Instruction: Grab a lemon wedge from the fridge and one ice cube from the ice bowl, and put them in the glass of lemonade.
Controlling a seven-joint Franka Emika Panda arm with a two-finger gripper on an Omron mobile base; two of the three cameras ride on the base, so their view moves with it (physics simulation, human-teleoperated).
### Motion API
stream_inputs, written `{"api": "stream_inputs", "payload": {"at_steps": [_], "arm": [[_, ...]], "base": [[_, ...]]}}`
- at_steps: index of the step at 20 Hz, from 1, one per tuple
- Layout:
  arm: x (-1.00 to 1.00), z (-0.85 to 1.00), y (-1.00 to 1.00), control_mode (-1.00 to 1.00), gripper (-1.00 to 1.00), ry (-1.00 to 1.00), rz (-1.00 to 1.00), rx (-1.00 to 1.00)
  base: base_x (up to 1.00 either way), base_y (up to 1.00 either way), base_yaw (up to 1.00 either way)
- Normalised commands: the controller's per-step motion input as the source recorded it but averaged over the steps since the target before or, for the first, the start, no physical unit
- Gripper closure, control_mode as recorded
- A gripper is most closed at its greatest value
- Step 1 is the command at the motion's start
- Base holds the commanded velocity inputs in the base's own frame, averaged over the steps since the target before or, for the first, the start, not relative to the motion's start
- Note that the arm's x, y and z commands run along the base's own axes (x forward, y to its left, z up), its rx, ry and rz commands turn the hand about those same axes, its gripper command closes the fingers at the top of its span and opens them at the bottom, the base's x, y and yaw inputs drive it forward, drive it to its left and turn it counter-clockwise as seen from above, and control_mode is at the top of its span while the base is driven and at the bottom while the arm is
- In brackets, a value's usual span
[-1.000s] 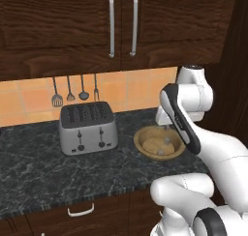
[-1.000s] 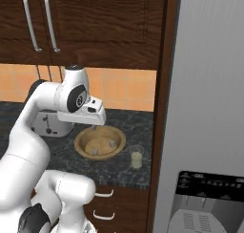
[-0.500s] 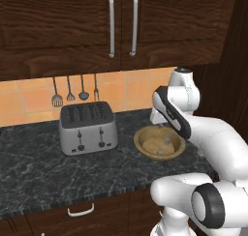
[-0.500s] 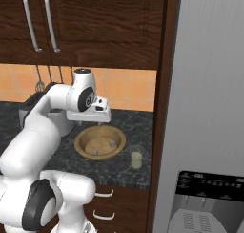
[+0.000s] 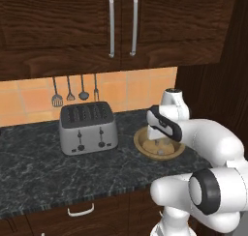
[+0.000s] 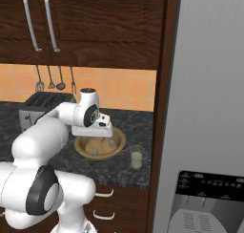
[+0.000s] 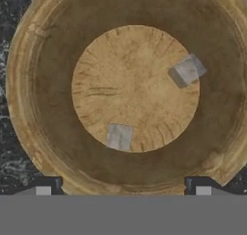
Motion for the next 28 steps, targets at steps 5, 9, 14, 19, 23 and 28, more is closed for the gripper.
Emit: {"api": "stream_inputs", "payload": {"at_steps": [5,9,14,19,23,28], "arm": [[-0.07,-0.34,0.0,-1.0,-1.0,0.05,0.01,-0.01],[0.0,-0.27,-0.03,-1.0,-1.0,0.0,0.0,0.0],[-0.08,-0.17,0.0,-1.0,-1.0,0.0,0.01,0.0],[-0.01,-0.16,0.0,-1.0,-1.0,0.0,0.0,0.0],[0.0,-0.29,0.0,-1.0,-1.0,0.0,0.0,0.0],[0.0,-0.03,0.0,-1.0,-1.0,0.0,0.0,0.0]], "base": [[0.0,0.0,0.0],[0.0,0.0,0.0],[0.0,0.0,0.0],[0.0,0.0,0.0],[0.0,0.0,0.0],[0.0,0.0,0.0]]}}
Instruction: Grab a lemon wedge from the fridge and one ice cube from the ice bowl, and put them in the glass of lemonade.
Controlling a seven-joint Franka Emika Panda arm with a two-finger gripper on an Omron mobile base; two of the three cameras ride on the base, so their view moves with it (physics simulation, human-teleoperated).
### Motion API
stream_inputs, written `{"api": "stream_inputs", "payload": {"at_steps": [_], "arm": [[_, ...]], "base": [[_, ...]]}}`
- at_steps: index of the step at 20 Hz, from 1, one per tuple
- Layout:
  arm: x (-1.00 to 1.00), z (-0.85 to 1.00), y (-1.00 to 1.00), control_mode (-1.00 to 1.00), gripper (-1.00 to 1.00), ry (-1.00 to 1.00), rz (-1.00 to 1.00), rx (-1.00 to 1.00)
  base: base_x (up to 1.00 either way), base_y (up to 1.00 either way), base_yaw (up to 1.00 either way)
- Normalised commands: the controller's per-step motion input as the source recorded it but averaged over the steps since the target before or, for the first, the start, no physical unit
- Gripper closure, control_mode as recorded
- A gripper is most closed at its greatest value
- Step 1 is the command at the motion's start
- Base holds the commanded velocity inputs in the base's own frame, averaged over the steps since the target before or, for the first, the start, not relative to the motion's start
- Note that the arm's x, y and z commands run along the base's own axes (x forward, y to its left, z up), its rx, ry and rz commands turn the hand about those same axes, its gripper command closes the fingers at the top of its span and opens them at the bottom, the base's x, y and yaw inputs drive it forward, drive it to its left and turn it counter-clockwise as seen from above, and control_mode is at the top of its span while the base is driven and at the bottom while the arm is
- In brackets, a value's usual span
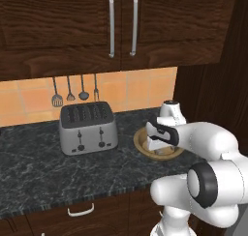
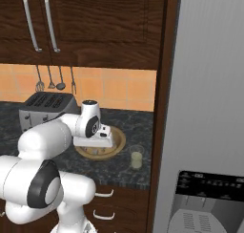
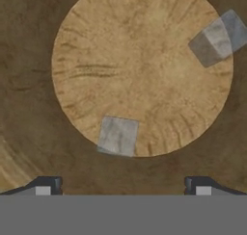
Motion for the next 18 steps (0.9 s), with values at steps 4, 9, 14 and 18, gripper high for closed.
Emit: {"api": "stream_inputs", "payload": {"at_steps": [4,9,14,18], "arm": [[0.05,-0.16,-0.04,-1.0,-1.0,0.0,0.0,-0.01],[0.0,-0.05,-0.02,-1.0,-1.0,0.0,0.0,0.0],[0.08,-0.03,0.02,-1.0,-1.0,0.0,0.0,0.0],[0.38,0.0,0.04,-1.0,-1.0,0.0,0.0,0.0]], "base": [[0.0,0.0,0.0],[0.0,0.0,0.0],[0.0,0.0,0.0],[0.0,0.0,0.0]]}}
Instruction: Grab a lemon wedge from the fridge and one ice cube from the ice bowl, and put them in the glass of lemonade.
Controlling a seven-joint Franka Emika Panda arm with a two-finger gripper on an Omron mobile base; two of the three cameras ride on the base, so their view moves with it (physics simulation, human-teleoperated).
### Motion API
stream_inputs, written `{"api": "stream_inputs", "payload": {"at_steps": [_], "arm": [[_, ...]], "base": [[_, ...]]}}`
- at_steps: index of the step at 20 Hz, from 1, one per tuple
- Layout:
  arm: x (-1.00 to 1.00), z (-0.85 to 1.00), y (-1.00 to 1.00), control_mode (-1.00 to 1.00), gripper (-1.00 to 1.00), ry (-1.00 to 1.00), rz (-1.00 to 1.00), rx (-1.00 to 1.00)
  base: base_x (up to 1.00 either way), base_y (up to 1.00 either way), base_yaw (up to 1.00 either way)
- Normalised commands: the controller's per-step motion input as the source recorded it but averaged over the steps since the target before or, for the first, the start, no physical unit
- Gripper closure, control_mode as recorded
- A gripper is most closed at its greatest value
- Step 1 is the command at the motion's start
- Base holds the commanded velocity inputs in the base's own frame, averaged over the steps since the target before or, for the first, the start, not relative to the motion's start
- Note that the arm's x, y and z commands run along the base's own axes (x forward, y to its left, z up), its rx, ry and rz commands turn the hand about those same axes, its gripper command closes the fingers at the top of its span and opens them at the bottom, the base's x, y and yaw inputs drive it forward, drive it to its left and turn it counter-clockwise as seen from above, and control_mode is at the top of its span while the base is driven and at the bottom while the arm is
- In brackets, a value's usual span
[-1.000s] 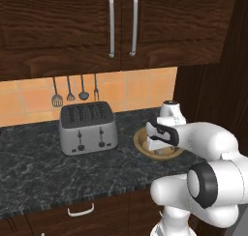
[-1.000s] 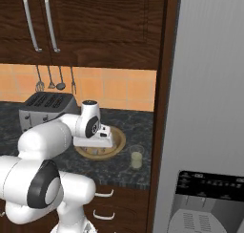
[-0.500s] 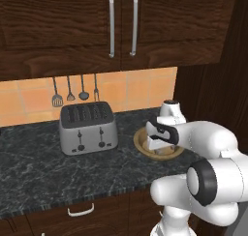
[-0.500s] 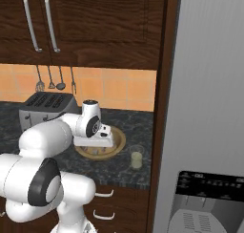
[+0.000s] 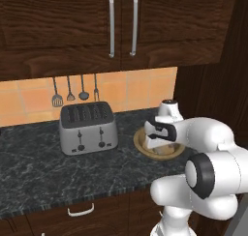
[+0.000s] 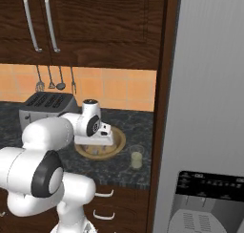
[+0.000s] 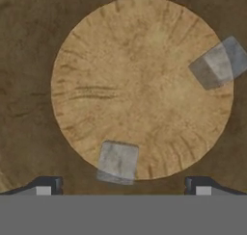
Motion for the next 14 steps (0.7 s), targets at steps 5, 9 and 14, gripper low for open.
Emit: {"api": "stream_inputs", "payload": {"at_steps": [5,9,14], "arm": [[0.09,-0.22,0.0,-1.0,-1.0,0.0,0.0,0.0],[0.0,-0.37,0.0,-1.0,-1.0,0.0,0.0,0.0],[0.0,-0.22,0.0,-1.0,-1.0,0.0,0.0,0.0]], "base": [[0.0,0.0,0.0],[0.0,0.0,0.0],[0.0,0.0,0.0]]}}
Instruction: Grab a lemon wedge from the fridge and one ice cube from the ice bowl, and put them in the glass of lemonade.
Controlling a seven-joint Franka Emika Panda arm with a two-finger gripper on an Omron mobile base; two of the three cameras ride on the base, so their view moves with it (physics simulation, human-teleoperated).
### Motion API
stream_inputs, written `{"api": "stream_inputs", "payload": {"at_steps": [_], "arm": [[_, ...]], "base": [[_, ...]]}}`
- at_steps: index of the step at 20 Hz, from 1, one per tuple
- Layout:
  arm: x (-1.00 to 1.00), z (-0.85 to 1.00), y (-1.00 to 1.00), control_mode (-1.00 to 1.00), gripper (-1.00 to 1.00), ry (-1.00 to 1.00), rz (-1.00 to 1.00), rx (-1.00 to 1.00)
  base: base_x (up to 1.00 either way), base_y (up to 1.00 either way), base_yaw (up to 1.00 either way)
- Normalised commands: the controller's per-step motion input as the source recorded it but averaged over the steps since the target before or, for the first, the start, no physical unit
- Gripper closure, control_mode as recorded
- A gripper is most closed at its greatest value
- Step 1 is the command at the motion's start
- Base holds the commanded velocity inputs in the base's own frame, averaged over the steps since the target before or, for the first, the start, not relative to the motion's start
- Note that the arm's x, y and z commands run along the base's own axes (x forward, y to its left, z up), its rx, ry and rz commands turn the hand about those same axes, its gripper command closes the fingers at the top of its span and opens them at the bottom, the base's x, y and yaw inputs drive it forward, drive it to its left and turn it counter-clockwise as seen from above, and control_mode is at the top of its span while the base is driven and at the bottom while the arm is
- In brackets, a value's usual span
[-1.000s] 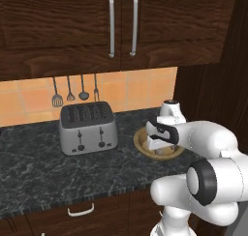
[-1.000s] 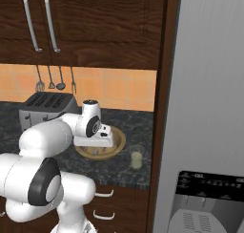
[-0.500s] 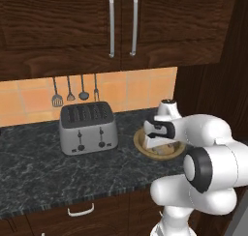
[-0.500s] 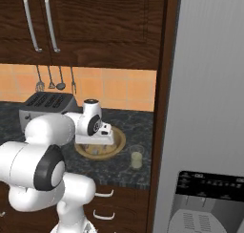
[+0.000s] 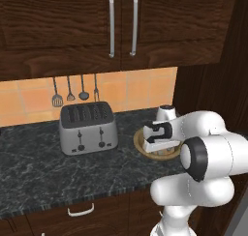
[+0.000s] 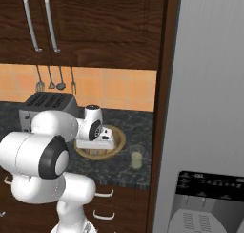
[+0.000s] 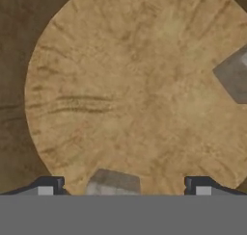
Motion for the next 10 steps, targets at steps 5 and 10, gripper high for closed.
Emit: {"api": "stream_inputs", "payload": {"at_steps": [5,10], "arm": [[0.0,-0.19,0.0,-1.0,-1.0,0.0,0.0,0.0],[0.0,0.0,0.0,-1.0,-1.0,0.0,0.0,0.0]], "base": [[0.0,0.0,0.0],[0.0,0.0,0.0]]}}
